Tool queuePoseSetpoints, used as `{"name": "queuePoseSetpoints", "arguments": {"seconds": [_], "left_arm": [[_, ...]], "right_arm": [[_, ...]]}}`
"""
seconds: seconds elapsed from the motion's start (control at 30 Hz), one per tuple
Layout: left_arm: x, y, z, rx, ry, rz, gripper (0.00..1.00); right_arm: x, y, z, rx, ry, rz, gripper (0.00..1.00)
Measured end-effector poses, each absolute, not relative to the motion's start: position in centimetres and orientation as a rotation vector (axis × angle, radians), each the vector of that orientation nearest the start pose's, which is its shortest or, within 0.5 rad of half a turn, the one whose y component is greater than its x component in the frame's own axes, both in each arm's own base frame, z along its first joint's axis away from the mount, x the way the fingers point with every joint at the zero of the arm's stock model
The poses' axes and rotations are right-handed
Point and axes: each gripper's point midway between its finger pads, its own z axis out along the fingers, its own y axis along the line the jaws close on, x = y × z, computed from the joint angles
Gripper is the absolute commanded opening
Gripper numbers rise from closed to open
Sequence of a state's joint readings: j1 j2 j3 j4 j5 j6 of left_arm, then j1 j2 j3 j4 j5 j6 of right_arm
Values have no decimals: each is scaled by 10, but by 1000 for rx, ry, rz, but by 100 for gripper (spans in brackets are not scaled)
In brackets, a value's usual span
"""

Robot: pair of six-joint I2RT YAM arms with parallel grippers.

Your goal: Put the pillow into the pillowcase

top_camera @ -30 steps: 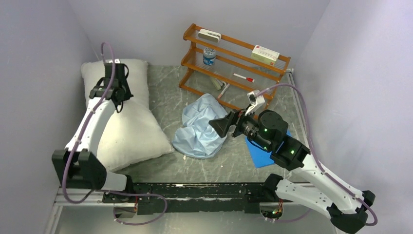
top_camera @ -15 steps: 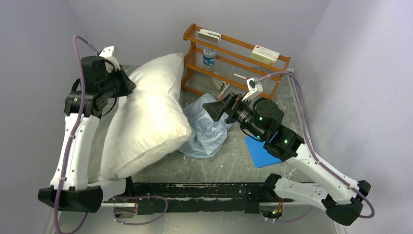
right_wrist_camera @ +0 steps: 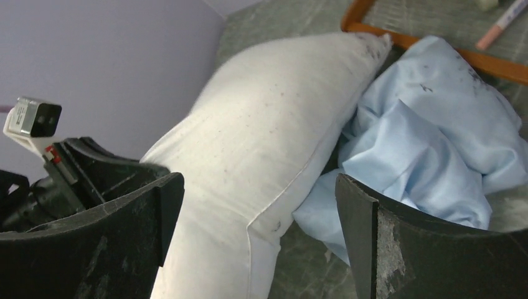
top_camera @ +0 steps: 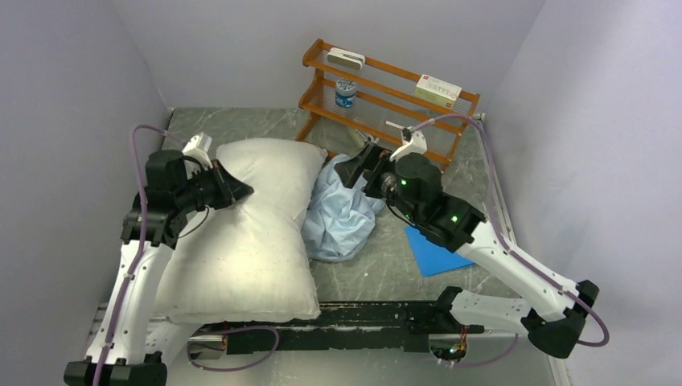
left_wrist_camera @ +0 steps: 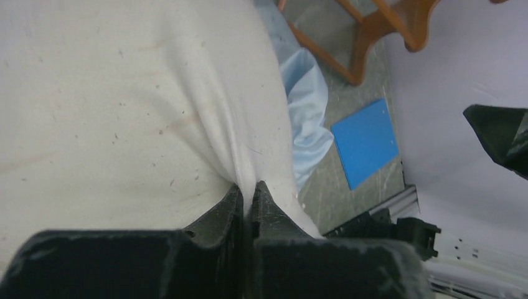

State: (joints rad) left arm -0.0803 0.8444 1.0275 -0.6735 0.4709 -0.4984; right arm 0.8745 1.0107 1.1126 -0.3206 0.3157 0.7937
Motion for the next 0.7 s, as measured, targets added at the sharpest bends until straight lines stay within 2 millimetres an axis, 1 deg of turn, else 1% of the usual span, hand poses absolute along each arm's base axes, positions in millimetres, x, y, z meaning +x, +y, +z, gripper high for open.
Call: {"name": "queuePoseSetpoints", "arguments": {"seconds": [0.07,0.13,0.2,0.3,0.4,0.47,0.53,0.63,0.67,0.7], "left_arm": [[243,-124,260,-165,2145,-880,5],[243,-133,253,-169,2152,-920,5],[240,-147,252,-147,2150,-959,5],[231,-184,253,-56,2162,-1037,5],[223,-216,250,1,2198,-1076,5],[221,-231,250,14,2208,-1082,5],[220,-245,253,16,2195,-1089,5],[216,-269,256,30,2171,-1114,5],[214,-277,255,47,2168,-1122,6],[211,-287,253,68,2174,-1128,10]], "right_arm": [[254,260,327,181,1914,867,96],[260,266,316,190,1958,839,95],[264,272,307,194,1987,823,95],[269,282,294,206,2031,812,95],[270,286,287,219,2056,812,94],[270,285,289,231,2049,817,94],[268,281,296,240,2027,824,94],[265,269,315,251,1964,838,94],[264,265,321,247,1943,842,94],[263,263,325,241,1926,843,94]]}}
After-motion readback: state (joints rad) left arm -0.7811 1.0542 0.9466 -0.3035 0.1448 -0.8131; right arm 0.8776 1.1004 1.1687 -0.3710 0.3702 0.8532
